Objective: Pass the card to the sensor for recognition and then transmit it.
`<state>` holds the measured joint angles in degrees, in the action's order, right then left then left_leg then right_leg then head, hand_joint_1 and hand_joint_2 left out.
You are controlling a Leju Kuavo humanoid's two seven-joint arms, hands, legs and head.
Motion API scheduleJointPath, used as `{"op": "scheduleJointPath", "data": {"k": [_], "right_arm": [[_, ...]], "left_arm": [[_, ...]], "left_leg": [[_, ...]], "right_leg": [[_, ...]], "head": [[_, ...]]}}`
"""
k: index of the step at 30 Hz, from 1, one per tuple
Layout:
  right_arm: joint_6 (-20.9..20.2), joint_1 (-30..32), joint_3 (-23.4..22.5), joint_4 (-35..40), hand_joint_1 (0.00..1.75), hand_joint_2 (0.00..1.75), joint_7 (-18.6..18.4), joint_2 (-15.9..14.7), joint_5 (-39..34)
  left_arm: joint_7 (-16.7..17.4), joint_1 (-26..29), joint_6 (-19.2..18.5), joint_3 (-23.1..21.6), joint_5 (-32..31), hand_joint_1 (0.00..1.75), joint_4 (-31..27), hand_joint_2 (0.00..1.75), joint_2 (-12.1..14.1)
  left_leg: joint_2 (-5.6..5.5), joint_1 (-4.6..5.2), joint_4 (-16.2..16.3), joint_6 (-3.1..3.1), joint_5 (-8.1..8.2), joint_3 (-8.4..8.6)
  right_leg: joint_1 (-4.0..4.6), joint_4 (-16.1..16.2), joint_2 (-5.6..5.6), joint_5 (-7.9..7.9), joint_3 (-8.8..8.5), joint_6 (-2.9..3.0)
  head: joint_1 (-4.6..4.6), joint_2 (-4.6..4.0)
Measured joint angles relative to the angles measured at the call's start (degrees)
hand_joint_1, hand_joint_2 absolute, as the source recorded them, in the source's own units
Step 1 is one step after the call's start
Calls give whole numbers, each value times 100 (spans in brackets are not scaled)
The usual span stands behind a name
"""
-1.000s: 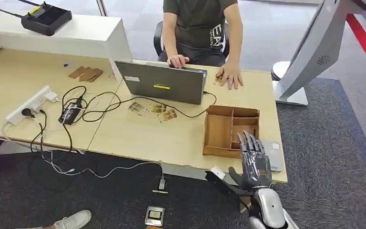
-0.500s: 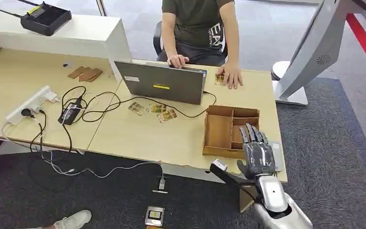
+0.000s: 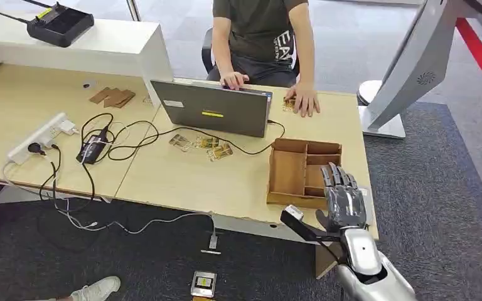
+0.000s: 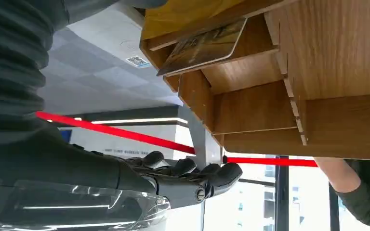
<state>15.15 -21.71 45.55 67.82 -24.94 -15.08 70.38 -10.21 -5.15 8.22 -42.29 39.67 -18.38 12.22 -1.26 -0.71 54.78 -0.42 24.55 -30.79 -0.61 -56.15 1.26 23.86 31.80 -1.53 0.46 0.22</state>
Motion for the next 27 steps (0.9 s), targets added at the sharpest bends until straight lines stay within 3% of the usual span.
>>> {"op": "scheduleJointPath", "data": {"k": [27], "right_arm": [[155, -121, 197, -181, 0, 175, 72, 31, -289]], "left_arm": [[24, -55, -162, -118, 118, 0, 0, 175, 162]], "left_leg": [[0, -1, 0, 0, 0, -1]], "right_leg": [[1, -1, 0, 0, 0, 0]], "head": [[2, 0]]}}
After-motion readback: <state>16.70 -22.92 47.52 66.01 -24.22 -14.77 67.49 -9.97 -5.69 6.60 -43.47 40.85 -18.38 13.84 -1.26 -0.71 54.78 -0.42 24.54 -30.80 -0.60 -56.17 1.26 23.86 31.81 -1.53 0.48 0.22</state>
